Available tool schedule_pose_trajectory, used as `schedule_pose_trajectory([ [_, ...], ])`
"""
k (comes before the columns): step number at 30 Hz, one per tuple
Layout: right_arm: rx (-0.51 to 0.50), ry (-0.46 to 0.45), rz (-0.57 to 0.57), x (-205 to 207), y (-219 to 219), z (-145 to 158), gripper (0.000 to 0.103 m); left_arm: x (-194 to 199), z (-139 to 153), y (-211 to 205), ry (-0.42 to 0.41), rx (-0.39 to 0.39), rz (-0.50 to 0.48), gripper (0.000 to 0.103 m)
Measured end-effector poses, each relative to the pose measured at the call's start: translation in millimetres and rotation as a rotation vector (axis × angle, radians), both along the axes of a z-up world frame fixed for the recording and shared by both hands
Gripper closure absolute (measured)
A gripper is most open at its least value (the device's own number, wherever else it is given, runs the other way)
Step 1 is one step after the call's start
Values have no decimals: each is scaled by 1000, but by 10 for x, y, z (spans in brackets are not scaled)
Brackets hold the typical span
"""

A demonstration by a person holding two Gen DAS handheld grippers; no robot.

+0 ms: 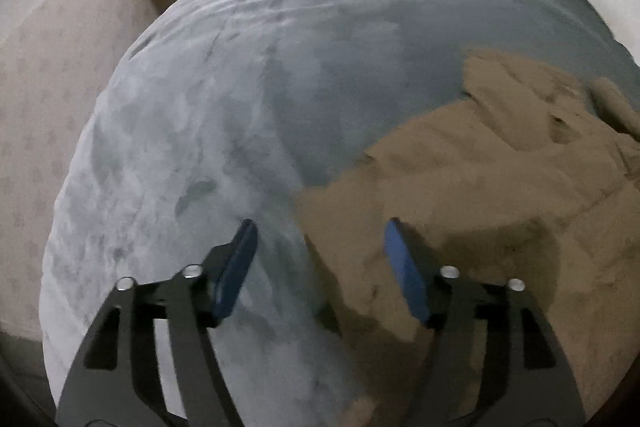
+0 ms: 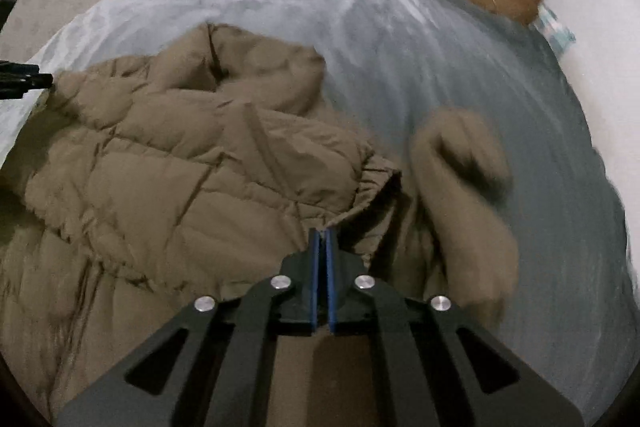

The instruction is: Fold large clothes

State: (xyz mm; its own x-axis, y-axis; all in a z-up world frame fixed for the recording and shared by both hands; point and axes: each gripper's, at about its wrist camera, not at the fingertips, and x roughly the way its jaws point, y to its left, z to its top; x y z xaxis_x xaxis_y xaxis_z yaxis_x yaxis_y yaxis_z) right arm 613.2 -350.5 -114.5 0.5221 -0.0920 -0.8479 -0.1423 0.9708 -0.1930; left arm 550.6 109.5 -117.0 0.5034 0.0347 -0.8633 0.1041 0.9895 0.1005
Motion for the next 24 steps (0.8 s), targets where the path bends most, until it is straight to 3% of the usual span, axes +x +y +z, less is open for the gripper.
schedule_pose_trajectory([
  [4,78,6,4,-282,-135,-53,89,-311,-64,-193,32,21,-51,27],
  [6,142,-5,-25,-322,-250,-2,52,-420,-151,-258,53,41,-58,28],
  [8,211,-11,-59,-284,-355,35,41,-479,-212,-258,66,29,-53,28],
  [11,289,8,-82,-165,-362,-81,42,-473,-290,-202,89,-8,-22,29],
  [13,297,51,-101,-99,-296,-234,58,-490,-309,-161,98,-39,-1,31],
  [15,279,85,-109,-101,-248,-332,91,-562,-316,-135,103,-66,13,35],
  [16,251,83,-98,-131,-223,-329,94,-602,-303,-154,103,-79,8,37],
  [18,174,66,-77,-215,-201,-282,97,-694,-297,-248,99,-77,-13,38],
  [21,-40,28,-76,-347,-269,-250,98,-817,-289,-415,100,-81,-60,38],
  [24,-30,39,-122,-346,-479,-258,96,-898,-257,-600,84,-57,-84,37],
])
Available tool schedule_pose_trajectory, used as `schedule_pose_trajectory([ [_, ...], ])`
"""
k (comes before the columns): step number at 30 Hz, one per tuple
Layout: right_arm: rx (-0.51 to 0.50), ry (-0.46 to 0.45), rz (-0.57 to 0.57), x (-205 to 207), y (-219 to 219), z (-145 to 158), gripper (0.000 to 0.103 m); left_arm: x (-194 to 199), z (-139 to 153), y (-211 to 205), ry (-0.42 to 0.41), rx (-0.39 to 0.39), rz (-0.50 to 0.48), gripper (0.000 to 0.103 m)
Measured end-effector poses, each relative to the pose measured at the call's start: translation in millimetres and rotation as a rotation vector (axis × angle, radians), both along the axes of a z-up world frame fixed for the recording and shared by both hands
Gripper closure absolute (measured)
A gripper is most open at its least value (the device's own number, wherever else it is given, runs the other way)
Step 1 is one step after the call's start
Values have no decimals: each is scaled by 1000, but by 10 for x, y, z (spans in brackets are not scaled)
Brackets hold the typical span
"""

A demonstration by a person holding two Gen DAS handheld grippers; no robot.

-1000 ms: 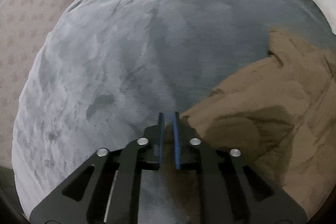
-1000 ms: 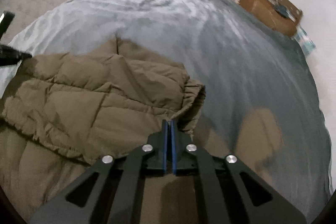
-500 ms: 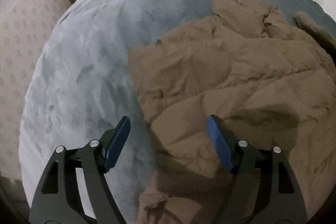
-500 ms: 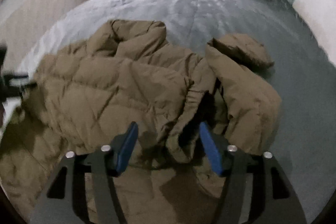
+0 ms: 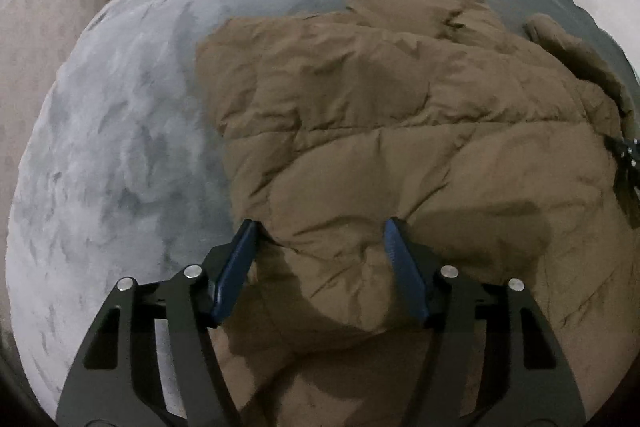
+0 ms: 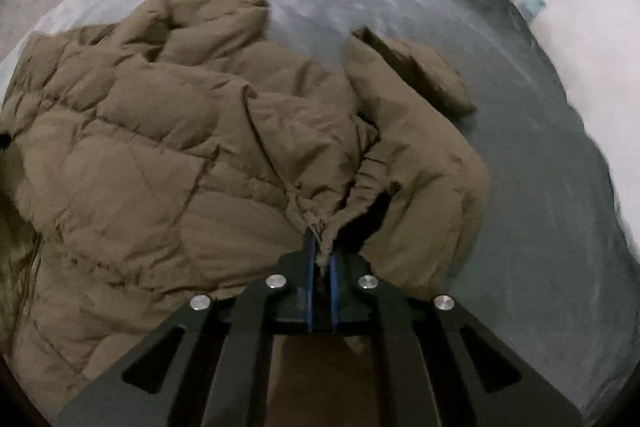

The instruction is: Fold large clothes

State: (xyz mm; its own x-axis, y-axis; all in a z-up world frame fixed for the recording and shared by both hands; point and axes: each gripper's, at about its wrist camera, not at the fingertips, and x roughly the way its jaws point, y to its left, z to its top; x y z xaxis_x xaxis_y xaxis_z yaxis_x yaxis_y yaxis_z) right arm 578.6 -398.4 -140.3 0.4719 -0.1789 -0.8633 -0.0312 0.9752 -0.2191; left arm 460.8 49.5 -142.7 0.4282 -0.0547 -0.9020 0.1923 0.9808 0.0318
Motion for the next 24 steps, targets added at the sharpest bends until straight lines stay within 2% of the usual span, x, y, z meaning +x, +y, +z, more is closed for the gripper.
schedule_pose_trajectory([
  [1,15,55,-14,42,-49,-71,96,12,-1,-31,-2,11,-2,37],
  [4,41,24,-25,1,-41,47,84,42,42,-51,-10,53,2,37],
  [5,65,-5,-16,-52,-28,147,64,56,73,-96,-24,60,5,37],
  [6,94,-59,-7,-122,-1,291,38,55,109,-87,-39,63,9,32],
  [8,137,-143,11,-172,50,477,28,125,160,-161,-61,64,30,24],
  [10,150,-153,6,-66,134,499,28,232,159,-191,-59,58,41,23],
  [13,196,-111,-4,176,203,301,31,430,54,-285,-26,49,44,24],
  [14,190,-90,-14,271,220,207,47,500,-1,-317,-7,58,41,30],
  [15,193,-71,-15,360,223,127,69,517,-15,-354,2,61,32,37],
  [16,200,-37,-15,446,232,13,73,552,-42,-352,16,66,23,39],
  [19,169,29,-6,579,335,-207,73,691,-159,-347,61,69,19,40],
  [21,148,49,3,581,363,-304,73,769,-236,-275,95,30,36,39],
  [24,166,79,5,670,363,-397,73,806,-322,-214,108,17,37,38],
])
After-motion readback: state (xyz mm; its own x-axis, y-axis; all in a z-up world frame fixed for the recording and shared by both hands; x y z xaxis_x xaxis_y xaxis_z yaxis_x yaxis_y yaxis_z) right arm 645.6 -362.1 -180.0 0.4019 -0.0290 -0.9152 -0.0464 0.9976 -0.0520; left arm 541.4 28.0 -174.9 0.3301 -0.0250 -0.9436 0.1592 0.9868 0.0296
